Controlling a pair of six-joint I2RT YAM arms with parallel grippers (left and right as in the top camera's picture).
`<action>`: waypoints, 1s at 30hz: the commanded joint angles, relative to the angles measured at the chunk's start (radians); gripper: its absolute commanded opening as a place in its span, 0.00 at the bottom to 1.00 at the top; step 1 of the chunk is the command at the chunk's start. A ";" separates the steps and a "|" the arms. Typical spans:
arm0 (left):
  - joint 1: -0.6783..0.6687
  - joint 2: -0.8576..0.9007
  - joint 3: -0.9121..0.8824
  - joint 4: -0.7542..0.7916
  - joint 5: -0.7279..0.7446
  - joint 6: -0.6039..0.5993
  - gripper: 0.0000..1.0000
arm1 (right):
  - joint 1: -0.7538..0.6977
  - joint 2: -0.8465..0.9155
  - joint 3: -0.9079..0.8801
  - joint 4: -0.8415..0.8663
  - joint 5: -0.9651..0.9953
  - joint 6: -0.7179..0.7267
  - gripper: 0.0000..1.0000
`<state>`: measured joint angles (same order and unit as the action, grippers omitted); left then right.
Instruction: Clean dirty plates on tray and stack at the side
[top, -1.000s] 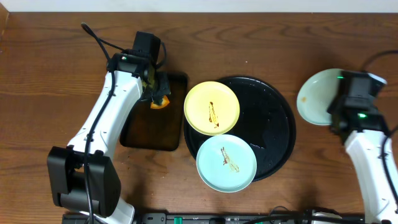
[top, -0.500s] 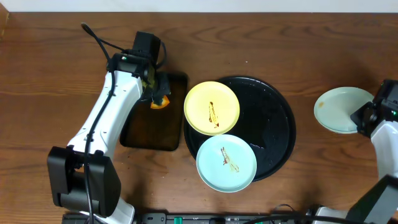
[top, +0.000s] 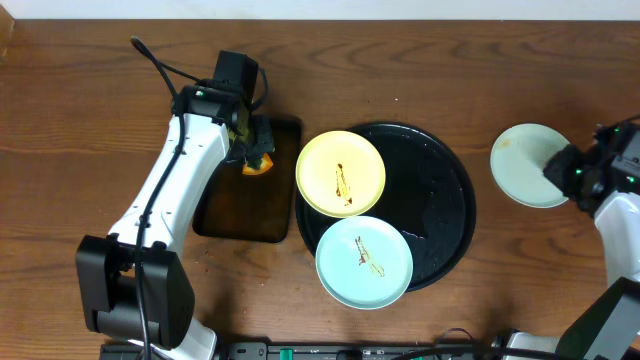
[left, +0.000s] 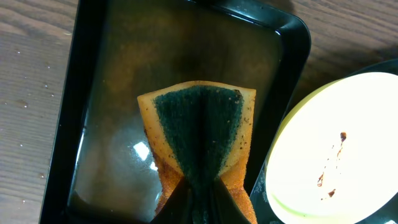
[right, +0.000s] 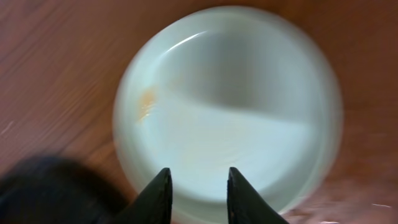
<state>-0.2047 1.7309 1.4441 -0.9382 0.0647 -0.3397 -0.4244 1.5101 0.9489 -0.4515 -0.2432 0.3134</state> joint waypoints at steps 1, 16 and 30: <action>0.003 -0.001 -0.007 -0.003 0.007 0.013 0.07 | 0.103 -0.019 0.018 -0.023 -0.154 -0.126 0.32; -0.038 -0.001 -0.010 0.006 0.067 0.030 0.08 | 0.658 0.134 0.018 0.129 0.021 -0.119 0.45; -0.200 0.028 -0.031 0.098 0.066 0.057 0.08 | 0.769 0.336 0.018 0.242 0.026 0.005 0.34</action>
<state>-0.3870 1.7393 1.4197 -0.8482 0.1287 -0.2989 0.3271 1.8221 0.9527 -0.2115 -0.2283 0.2806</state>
